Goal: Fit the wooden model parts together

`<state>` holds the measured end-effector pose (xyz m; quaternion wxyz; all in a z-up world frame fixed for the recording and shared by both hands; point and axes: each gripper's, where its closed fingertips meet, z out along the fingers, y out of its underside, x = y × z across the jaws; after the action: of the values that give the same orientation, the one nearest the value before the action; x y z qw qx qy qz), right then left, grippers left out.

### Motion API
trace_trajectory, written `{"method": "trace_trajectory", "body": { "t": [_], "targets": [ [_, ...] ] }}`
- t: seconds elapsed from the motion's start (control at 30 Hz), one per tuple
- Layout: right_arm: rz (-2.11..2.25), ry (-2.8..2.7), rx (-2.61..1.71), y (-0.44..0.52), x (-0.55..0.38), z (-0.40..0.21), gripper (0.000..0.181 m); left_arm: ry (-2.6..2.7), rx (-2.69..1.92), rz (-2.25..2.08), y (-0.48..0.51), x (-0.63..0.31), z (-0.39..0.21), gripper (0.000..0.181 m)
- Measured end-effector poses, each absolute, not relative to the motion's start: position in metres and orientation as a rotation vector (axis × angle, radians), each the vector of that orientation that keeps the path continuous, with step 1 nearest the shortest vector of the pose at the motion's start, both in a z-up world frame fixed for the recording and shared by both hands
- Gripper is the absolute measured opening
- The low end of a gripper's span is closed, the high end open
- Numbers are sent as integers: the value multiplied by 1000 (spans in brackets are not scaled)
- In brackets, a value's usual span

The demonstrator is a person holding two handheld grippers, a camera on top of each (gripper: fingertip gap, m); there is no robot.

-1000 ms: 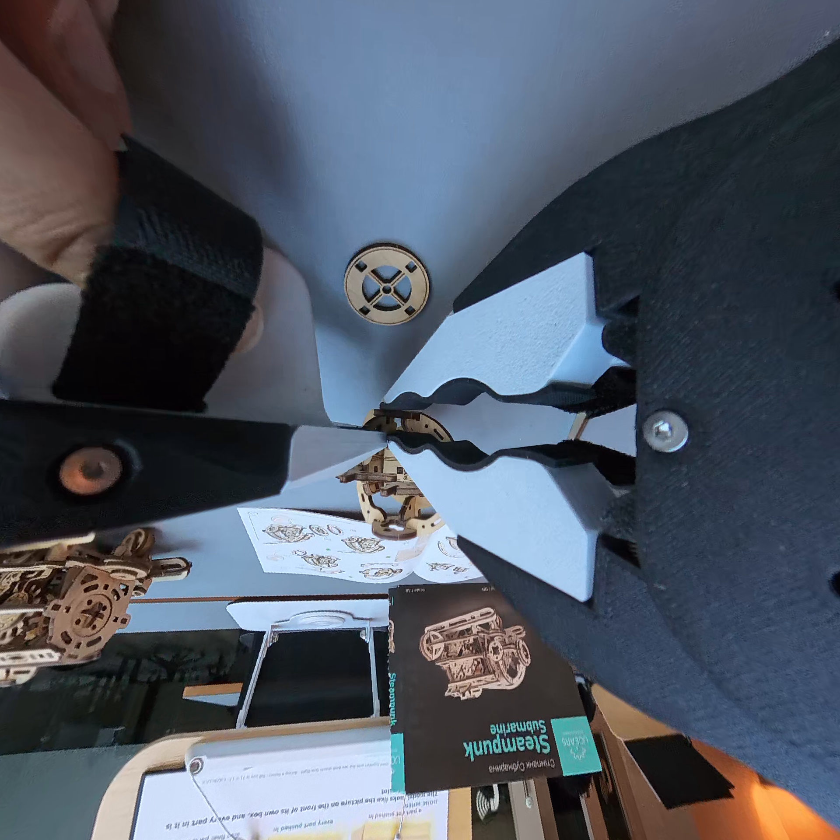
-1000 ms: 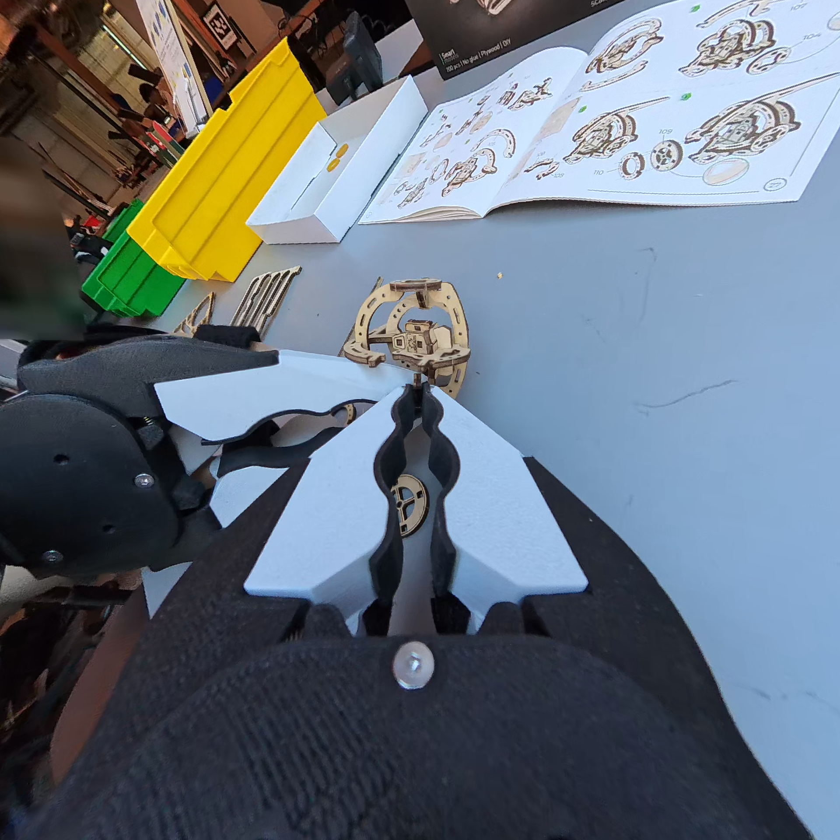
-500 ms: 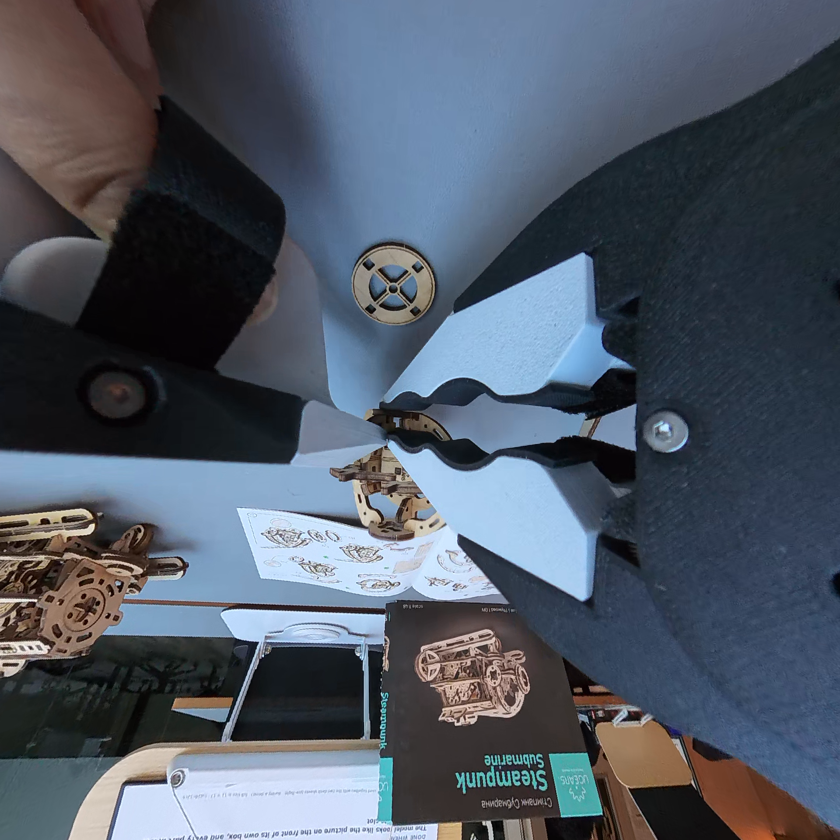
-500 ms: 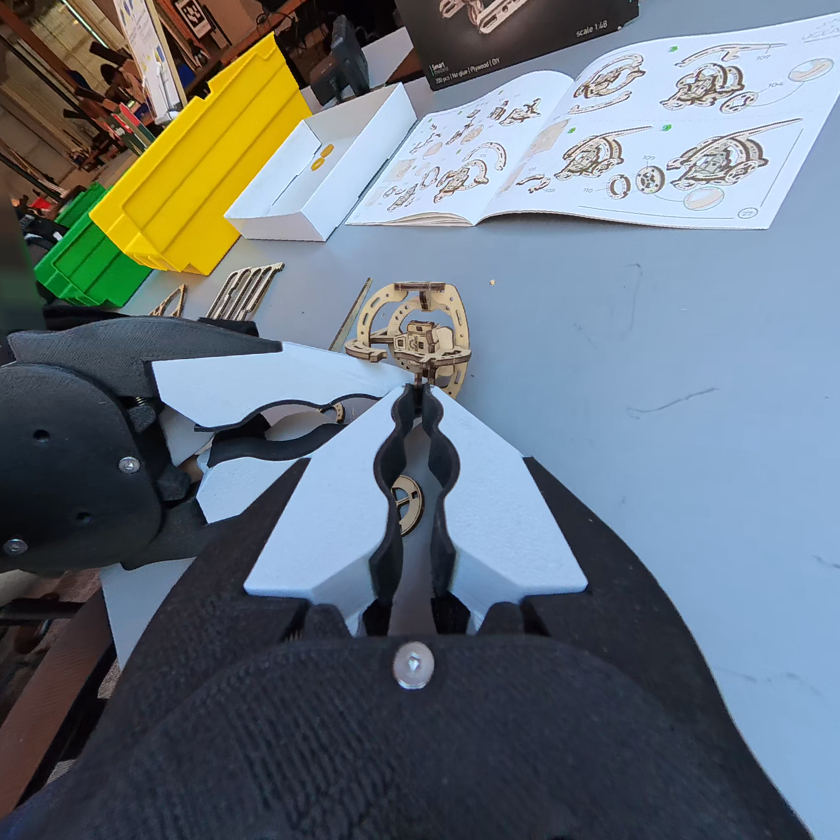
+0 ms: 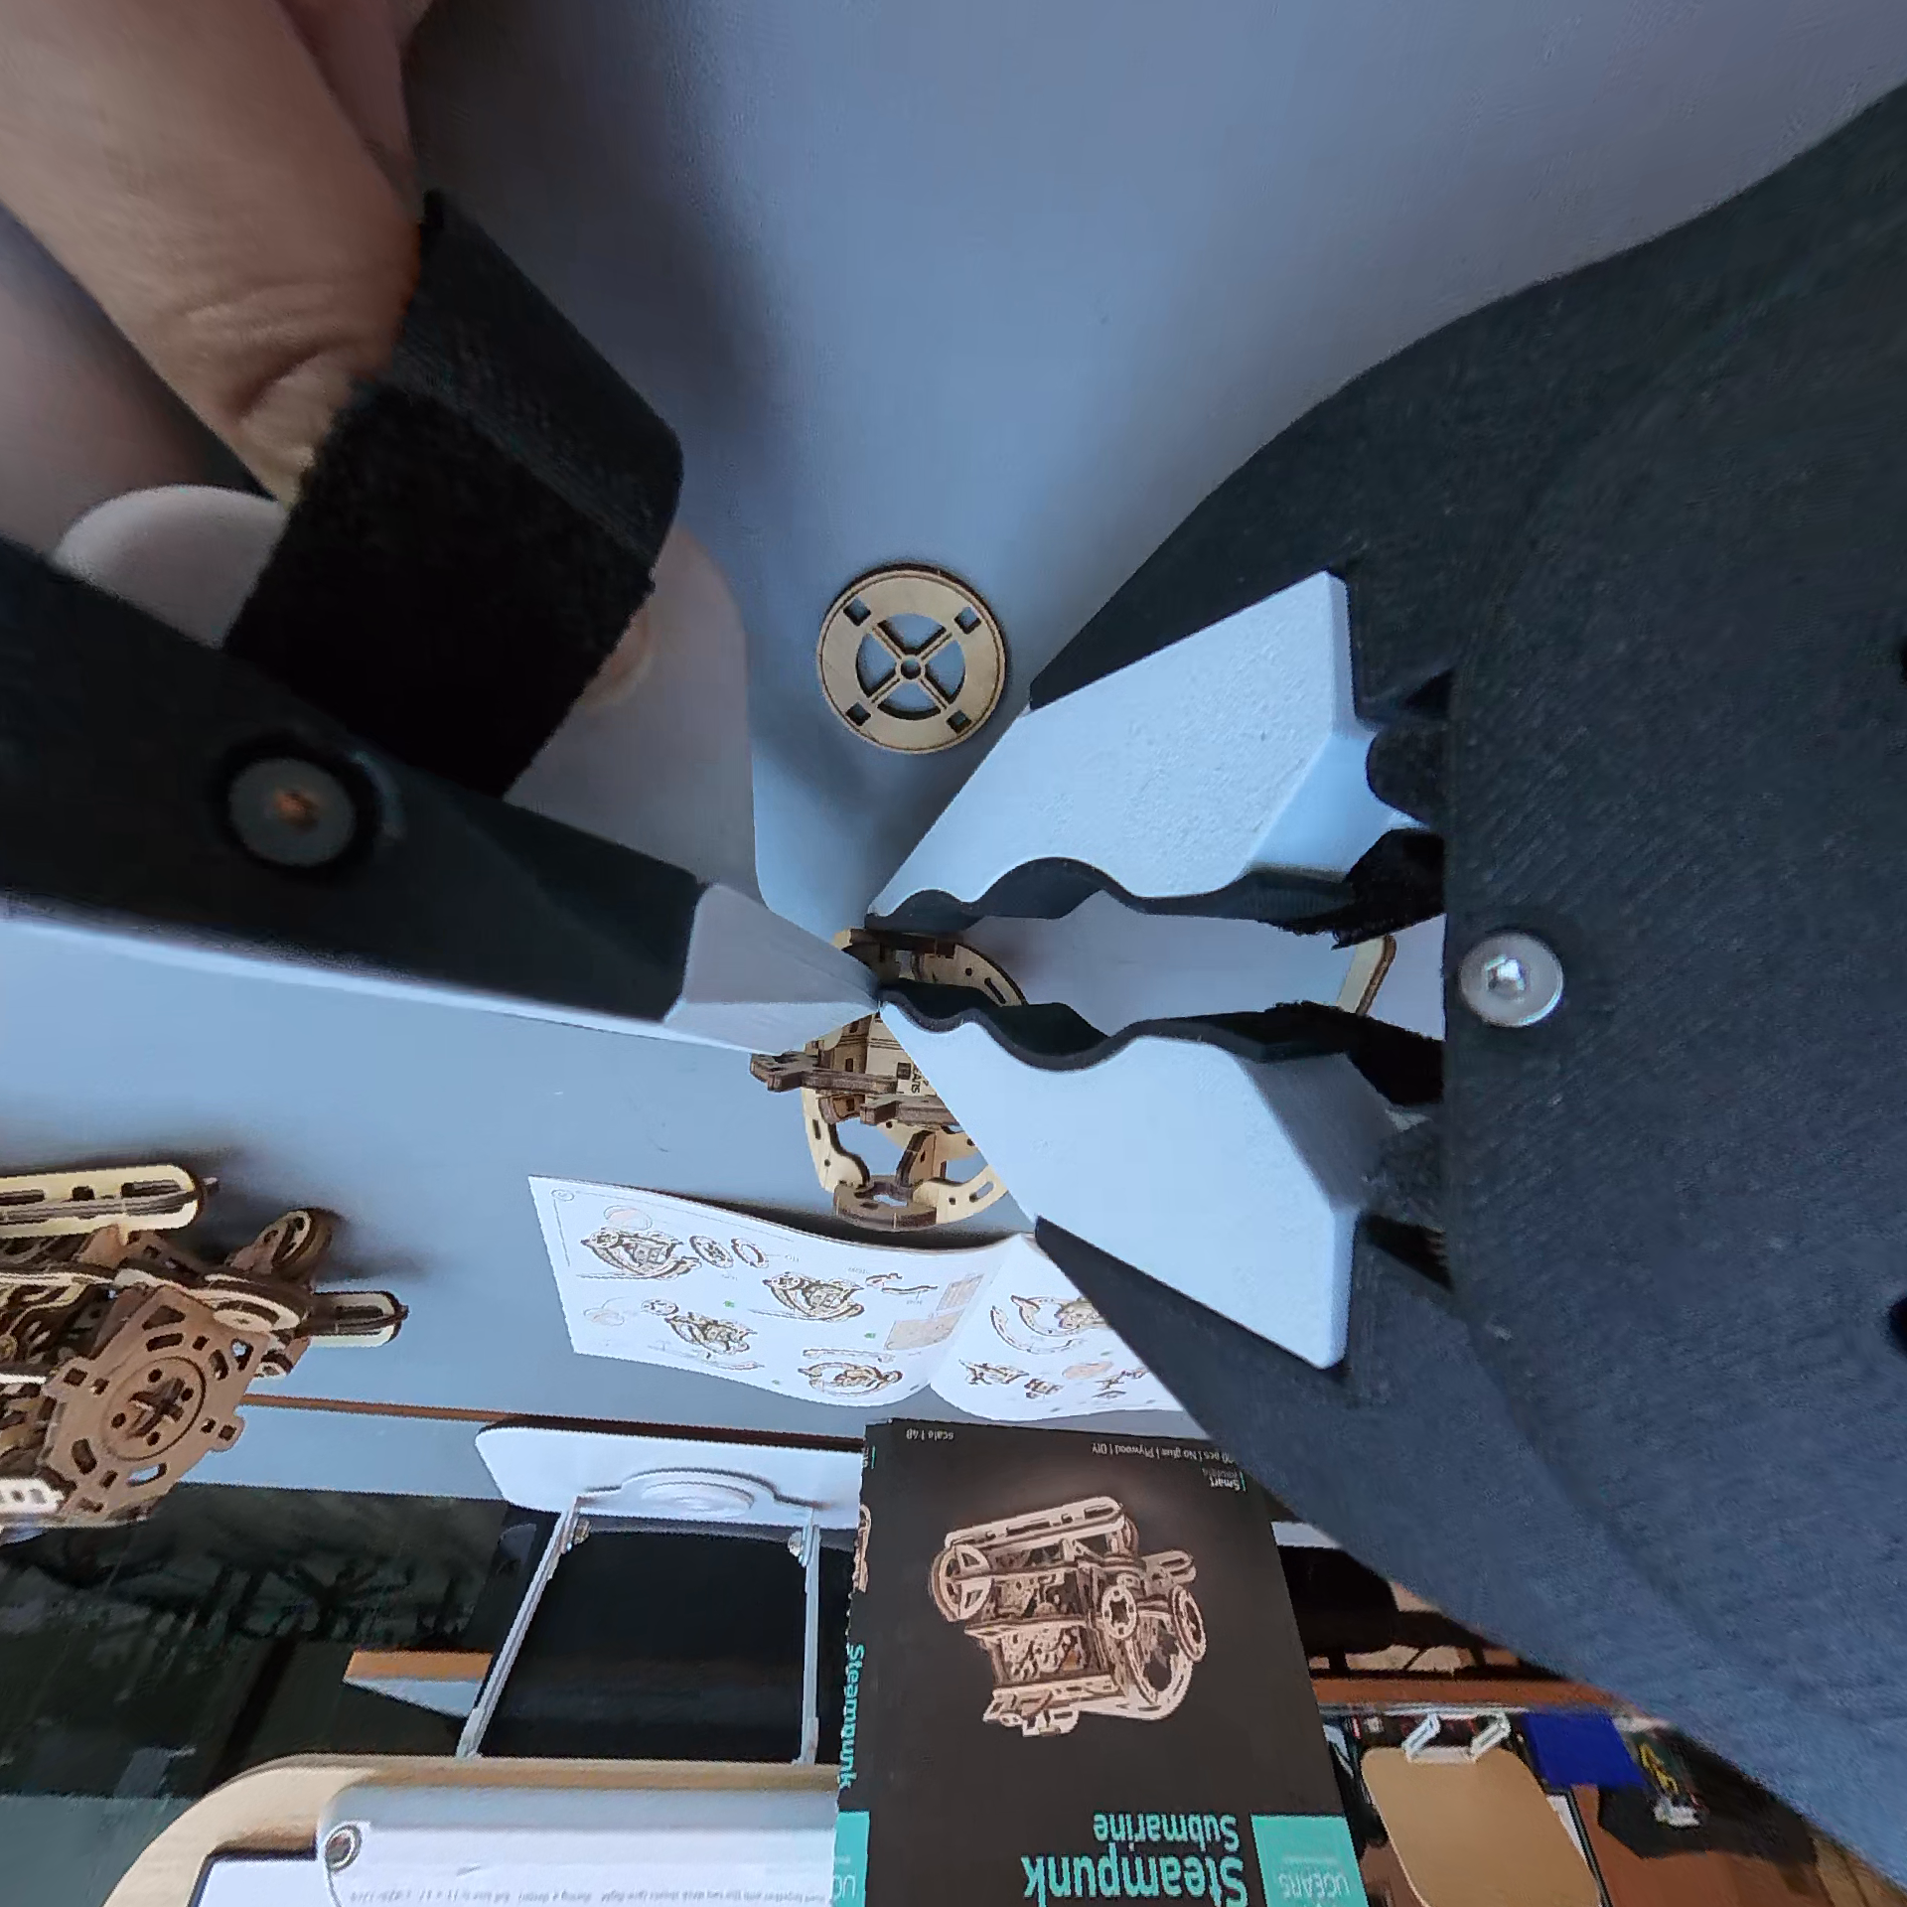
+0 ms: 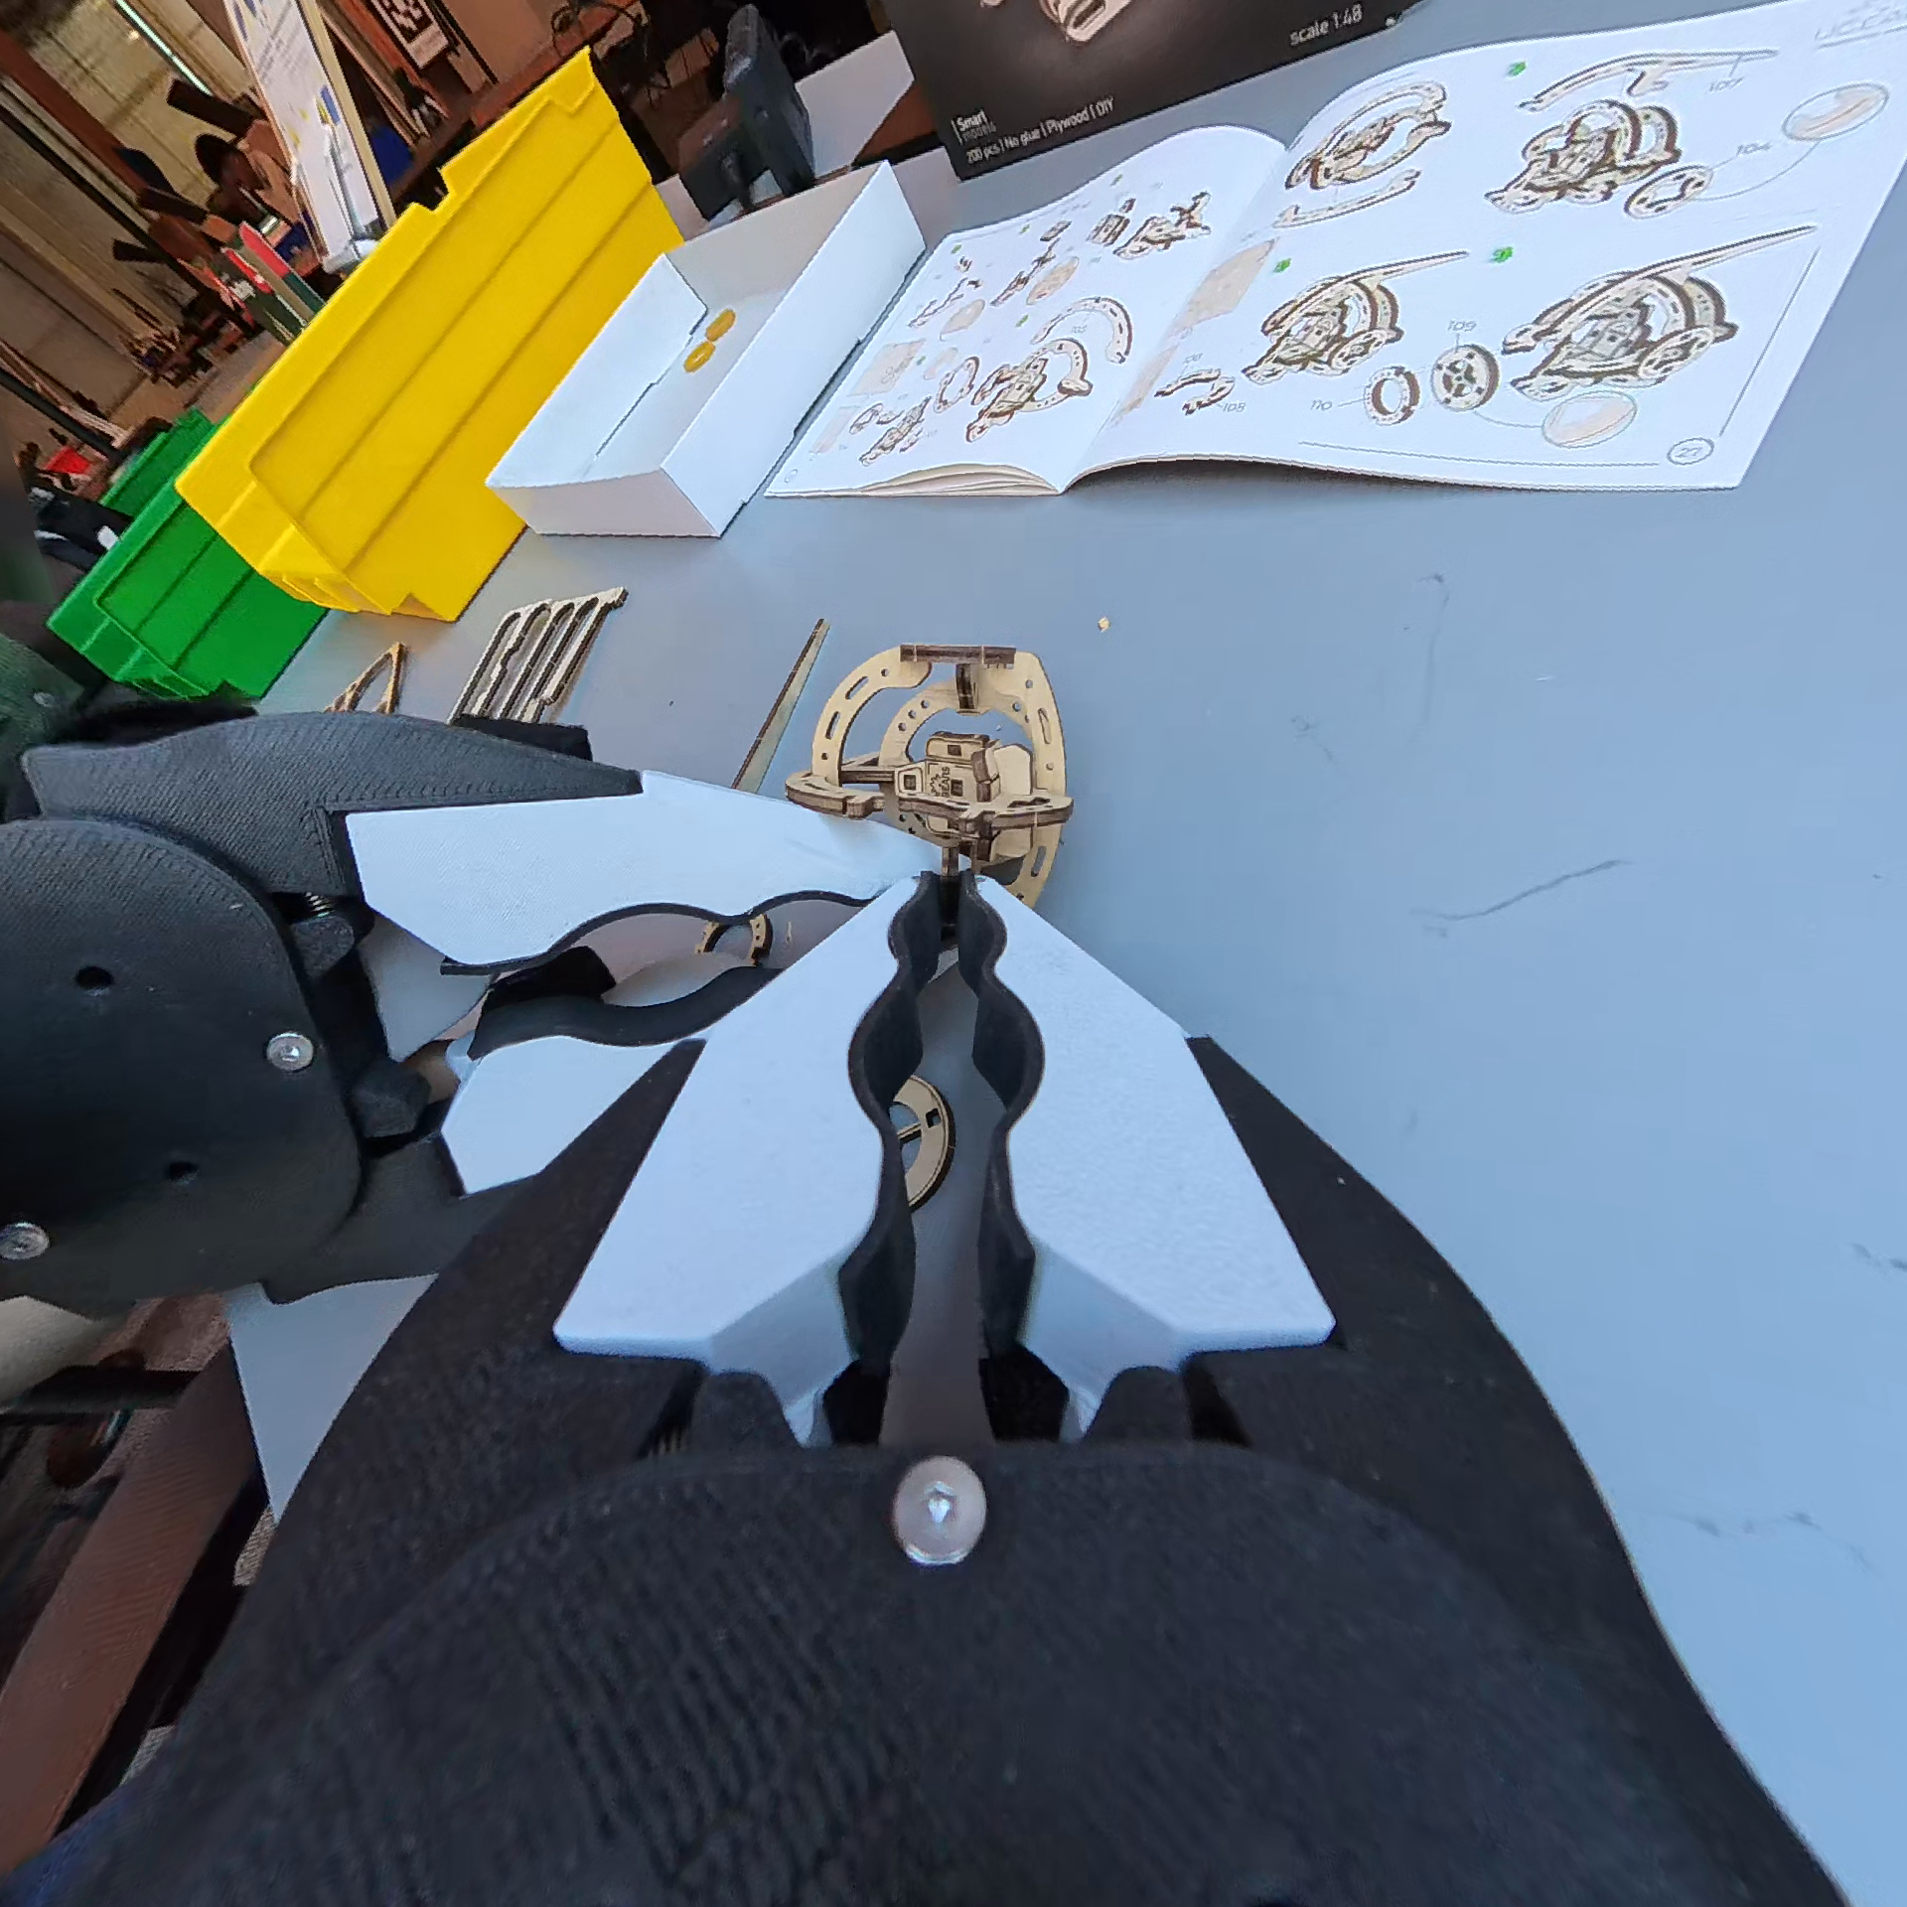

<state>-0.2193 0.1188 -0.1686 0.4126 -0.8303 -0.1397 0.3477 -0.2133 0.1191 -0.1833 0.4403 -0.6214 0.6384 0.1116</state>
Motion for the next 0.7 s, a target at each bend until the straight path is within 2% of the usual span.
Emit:
{"method": "trace_trajectory", "body": {
  "t": [0.03, 0.7],
  "targets": [
    [876, -351, -2089, 119, -219, -169, 2, 1584, -1531, 287, 119, -213, -183, 8],
    [893, -341, -2093, 119, -219, -169, 1, 1557, -1506, 269, 120, -212, -183, 13]
  ]
}}
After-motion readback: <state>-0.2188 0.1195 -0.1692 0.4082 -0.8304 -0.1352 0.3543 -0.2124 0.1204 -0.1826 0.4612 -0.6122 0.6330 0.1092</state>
